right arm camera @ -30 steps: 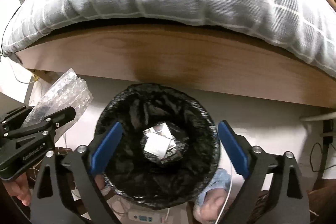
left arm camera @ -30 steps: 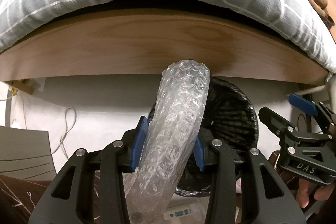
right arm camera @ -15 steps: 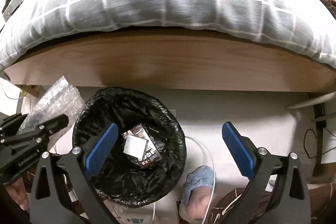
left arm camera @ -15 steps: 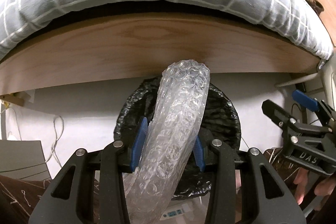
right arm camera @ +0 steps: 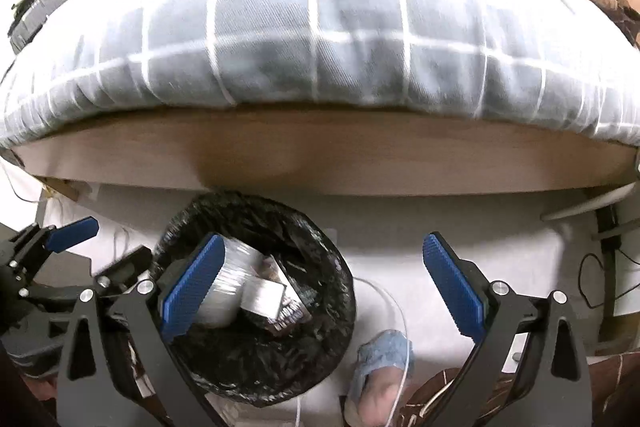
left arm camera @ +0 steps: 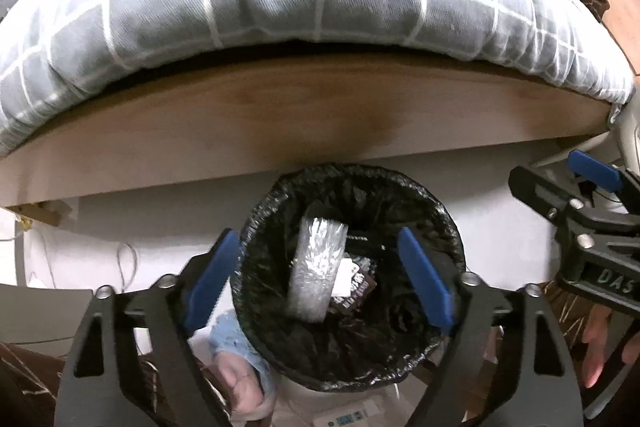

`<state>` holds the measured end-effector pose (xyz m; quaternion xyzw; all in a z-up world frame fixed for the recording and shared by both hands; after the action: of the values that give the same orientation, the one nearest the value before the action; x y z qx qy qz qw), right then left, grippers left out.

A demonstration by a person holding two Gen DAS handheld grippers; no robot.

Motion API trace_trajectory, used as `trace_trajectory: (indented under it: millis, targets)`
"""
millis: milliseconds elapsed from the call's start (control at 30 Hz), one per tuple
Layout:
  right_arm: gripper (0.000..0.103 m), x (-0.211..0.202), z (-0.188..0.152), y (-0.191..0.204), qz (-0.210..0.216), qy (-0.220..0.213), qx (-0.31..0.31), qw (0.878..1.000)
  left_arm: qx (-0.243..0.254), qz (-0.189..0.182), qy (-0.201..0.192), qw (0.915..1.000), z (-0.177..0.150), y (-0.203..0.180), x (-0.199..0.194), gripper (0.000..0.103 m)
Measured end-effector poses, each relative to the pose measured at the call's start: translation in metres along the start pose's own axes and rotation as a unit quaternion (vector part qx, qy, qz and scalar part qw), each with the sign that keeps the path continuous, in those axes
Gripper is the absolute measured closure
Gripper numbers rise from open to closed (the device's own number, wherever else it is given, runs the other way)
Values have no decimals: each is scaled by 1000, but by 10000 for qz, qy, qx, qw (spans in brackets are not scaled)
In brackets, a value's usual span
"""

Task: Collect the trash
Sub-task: 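Raise both open tools from the bin back over the bed, then grasp the yellow paper cup with the right tool while the left tool grasps the white KEYU bag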

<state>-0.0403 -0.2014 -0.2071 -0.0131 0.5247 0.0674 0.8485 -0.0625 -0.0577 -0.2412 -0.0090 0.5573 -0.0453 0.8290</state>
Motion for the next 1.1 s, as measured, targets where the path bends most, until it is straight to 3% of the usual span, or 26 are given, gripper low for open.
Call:
trace_trajectory:
  millis: [100,233,567,1100]
  targets:
    - [8,-15,12,5,5,-279,-54,9996,-19,97,-226,9997,9,6,-13,9]
    - [8,-32,25,7,30,-551,-32,9985,-89,175,-468,9987,20,16,-30,6]
    - [8,-78,61,14,56,-1236,-71,9923,-269,193,-1044,9940,55,29,-79,6]
    - [8,-112,116,33,217,-1826,-284,9825,-524,280,-1479,9872,117,55,-119,6]
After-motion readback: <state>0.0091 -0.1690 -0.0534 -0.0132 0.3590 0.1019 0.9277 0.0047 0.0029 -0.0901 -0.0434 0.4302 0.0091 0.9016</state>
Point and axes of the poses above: each gripper's, at about its wrist camera, not at the fingertips, and x roughly the way its jaws point, y to its left, z to its top, the point moved 4 cm from there along x, roughly the way its jaws point, and after that the axes turned 1 degree about -y, right-handed, at the moved point
